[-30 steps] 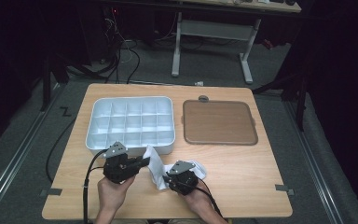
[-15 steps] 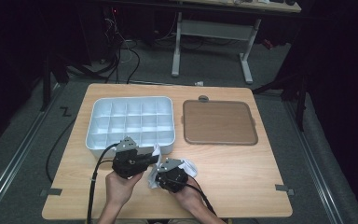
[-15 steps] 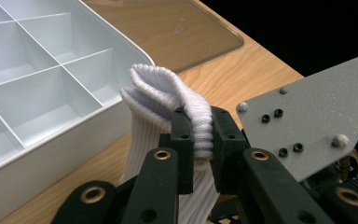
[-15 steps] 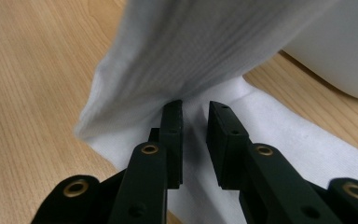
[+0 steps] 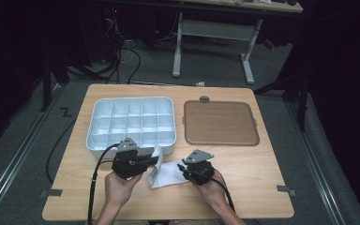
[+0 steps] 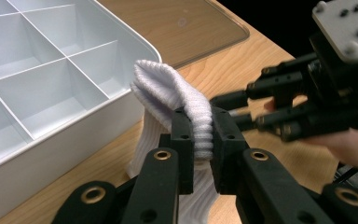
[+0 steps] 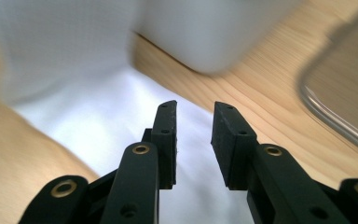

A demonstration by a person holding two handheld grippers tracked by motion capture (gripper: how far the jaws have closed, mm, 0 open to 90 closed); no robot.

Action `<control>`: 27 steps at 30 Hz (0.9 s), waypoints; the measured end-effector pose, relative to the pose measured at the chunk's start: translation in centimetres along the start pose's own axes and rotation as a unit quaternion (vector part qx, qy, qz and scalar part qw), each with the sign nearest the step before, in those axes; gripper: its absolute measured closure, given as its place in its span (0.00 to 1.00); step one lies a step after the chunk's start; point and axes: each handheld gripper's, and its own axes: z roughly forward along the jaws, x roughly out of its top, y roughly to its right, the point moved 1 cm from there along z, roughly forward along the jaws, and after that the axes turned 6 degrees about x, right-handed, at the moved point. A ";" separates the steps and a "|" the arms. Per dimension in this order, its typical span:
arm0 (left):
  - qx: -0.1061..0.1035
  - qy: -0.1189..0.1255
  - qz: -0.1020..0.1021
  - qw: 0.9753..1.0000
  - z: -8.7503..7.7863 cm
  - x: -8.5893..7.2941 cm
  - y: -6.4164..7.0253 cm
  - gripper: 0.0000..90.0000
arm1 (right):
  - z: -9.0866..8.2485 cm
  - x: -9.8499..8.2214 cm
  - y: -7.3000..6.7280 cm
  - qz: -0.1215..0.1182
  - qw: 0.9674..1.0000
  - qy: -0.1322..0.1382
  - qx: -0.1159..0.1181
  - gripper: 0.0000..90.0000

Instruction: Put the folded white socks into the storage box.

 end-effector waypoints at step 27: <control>0.002 -0.026 0.029 0.999 1.4 -1.3 1.2 0.91 | -0.2 -4.0 2.0 0.036 0.999 -0.030 0.000 0.90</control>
